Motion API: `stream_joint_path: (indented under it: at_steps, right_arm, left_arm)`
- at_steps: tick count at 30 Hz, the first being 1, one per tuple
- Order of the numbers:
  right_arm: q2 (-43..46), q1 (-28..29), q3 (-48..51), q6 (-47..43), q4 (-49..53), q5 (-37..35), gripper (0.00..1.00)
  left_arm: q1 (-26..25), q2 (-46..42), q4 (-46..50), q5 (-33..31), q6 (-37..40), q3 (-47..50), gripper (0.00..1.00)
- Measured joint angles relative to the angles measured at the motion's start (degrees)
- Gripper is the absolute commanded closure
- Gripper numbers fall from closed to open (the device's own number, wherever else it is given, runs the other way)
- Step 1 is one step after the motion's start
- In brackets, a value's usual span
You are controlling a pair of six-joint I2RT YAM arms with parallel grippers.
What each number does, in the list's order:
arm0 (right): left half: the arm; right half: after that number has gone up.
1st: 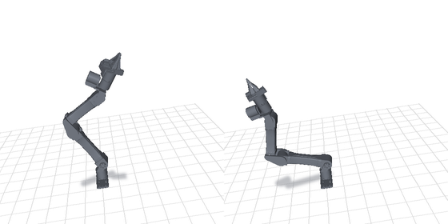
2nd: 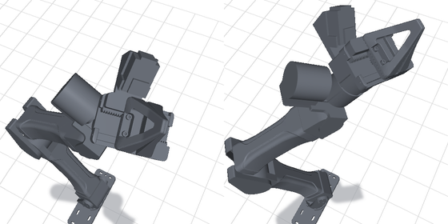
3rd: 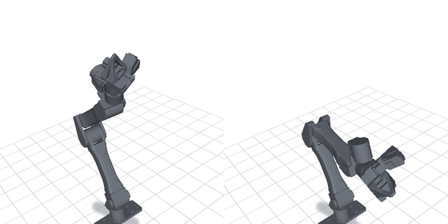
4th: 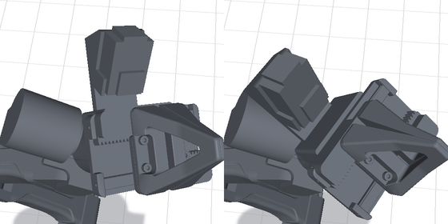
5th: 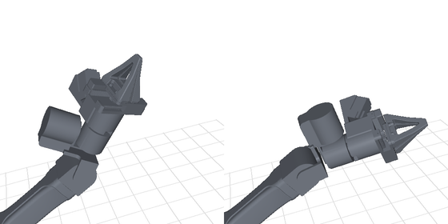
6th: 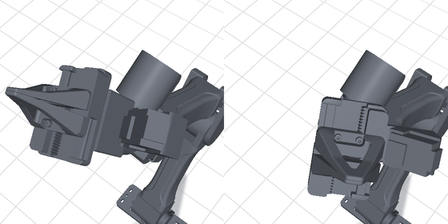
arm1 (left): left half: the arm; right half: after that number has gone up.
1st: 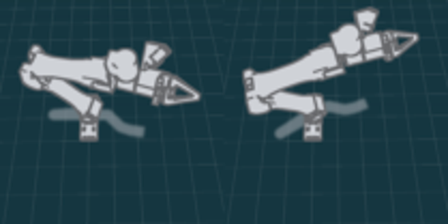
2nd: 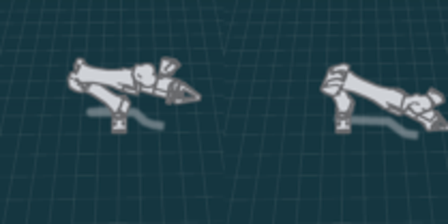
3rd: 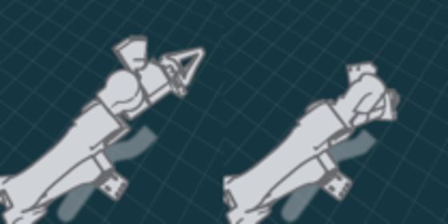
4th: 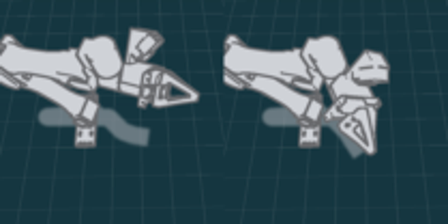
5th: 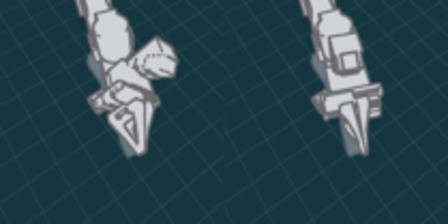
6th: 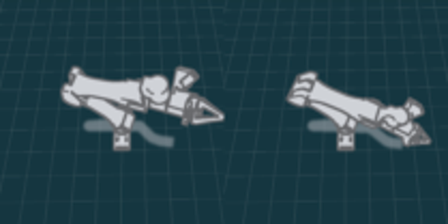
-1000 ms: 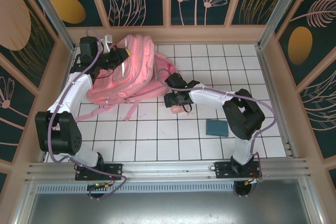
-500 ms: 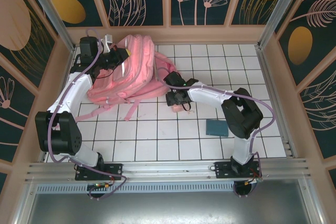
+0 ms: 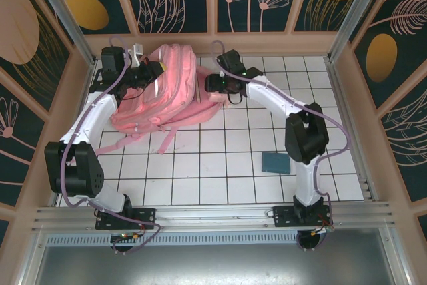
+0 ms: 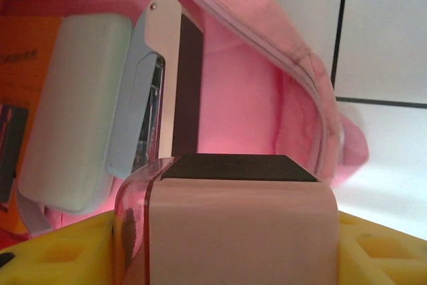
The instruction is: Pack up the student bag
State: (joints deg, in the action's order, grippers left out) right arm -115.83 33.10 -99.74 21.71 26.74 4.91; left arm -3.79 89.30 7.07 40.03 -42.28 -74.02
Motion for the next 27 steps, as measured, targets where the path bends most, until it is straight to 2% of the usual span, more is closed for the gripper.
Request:
stream_joint_path:
  at_steps: [10,16,22,27]
  right_arm:
    - [-10.8,-1.2,-9.4,4.5,-5.2,9.2,0.41]
    - [-14.0,-1.8,-12.4,9.2,-8.6,13.7,0.41]
    - [-15.0,-3.4,-12.4,10.6,-8.9,14.4,0.41]
    - [-15.0,-3.4,-11.0,9.6,-8.5,12.0,0.41]
  left_arm:
    - [0.0,0.0,0.0,0.0,0.0,0.0,1.0]
    - [0.0,0.0,0.0,0.0,0.0,0.0,1.0]
    - [0.0,0.0,0.0,0.0,0.0,0.0,1.0]
    - [0.0,0.0,0.0,0.0,0.0,0.0,1.0]
